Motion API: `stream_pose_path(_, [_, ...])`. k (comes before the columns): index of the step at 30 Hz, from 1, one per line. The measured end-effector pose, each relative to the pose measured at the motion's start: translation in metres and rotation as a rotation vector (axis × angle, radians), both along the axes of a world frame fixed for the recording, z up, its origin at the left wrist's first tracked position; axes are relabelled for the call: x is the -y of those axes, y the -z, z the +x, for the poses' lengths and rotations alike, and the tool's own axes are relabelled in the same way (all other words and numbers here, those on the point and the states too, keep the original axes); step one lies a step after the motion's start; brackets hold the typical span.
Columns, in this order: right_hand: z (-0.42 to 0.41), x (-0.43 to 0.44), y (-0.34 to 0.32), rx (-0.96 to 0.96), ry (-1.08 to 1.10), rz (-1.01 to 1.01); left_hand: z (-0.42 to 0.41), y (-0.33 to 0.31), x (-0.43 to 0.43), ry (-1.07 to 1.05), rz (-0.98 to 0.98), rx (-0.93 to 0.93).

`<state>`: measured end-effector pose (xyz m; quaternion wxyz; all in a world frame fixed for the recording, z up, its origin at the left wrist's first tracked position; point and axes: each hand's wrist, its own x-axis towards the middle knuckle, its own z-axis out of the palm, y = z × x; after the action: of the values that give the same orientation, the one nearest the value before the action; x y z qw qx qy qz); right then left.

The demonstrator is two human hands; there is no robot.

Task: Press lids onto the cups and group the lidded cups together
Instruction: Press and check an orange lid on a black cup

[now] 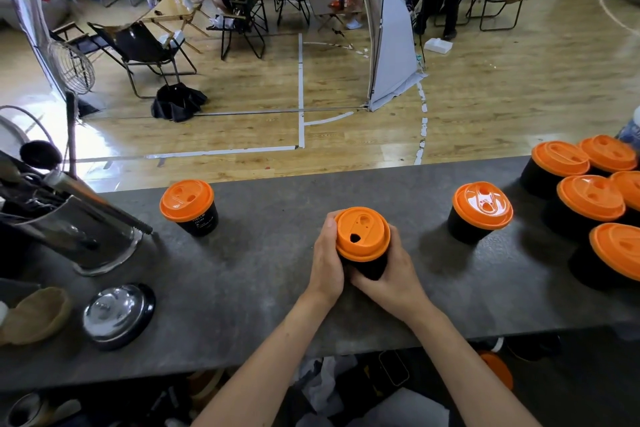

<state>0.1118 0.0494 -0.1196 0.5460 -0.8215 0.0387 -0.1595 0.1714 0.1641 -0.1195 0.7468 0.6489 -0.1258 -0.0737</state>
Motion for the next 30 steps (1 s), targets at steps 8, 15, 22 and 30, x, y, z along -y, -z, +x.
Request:
stream_pose_path(8, [0.003,0.005,0.004,0.03,0.009,-0.014,0.001,0.001,-0.002,0.002,-0.01,0.04])
stream_pose_path(15, [0.001,0.002,0.002,0.001,0.013,-0.001,0.002,0.005,-0.001,-0.026,0.054,0.014])
stream_pose_path(22, [0.019,0.033,-0.005,-0.085,0.364,-0.038,0.008,0.007,0.0,-0.1,0.097,-0.01])
stream_pose_path(30, [0.004,0.035,0.001,-0.118,0.412,0.028,-0.01,0.004,-0.015,-0.033,0.307,0.105])
